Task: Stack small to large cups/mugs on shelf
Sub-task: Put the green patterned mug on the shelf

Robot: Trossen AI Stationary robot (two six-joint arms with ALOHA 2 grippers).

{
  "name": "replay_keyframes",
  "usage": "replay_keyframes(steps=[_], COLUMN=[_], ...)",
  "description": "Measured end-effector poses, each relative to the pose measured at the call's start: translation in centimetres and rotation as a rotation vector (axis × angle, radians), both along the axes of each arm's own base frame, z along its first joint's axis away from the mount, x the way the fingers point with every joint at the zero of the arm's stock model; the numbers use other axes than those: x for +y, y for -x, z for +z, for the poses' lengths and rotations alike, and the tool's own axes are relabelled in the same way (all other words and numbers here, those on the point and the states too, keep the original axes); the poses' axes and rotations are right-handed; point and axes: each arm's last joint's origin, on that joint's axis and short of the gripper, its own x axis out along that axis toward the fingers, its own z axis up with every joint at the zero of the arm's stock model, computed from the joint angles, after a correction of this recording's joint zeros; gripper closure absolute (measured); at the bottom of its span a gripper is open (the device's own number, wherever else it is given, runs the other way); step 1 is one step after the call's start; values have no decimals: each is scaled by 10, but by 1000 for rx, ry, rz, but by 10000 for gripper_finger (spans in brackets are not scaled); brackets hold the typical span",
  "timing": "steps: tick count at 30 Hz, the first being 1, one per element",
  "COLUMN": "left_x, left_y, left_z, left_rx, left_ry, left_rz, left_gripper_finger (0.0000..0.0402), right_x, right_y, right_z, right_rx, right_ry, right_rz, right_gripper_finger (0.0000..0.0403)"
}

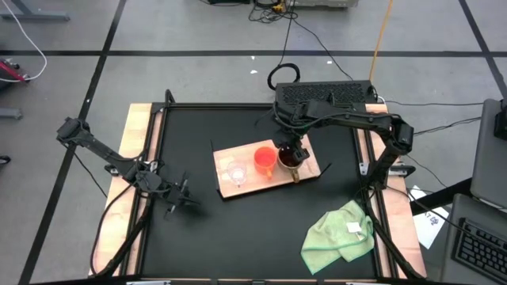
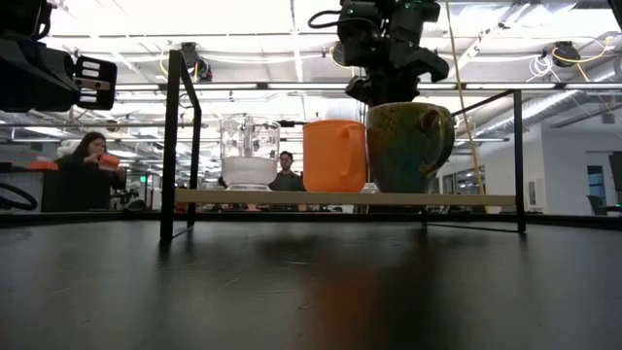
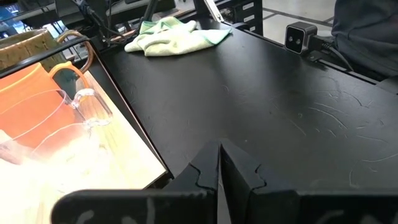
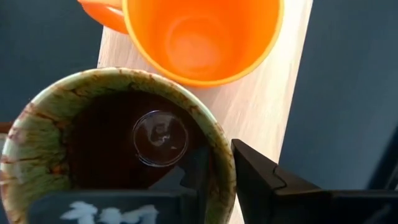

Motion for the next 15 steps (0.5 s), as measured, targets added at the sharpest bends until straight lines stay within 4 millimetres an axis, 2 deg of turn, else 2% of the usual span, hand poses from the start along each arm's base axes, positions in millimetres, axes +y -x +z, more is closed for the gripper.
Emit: replay_keyframes(steps=[15], left_x=[0], left_y=[0], left_z=[0], left_rx=[0], left_ry=[2], left_rz=[1], left_gripper_finger=[382], right_x=[-9], right_y=[6], right_z=[0], right_rx=[37], right_ry=[36], right_rz=[-59], right_gripper_finger=[343])
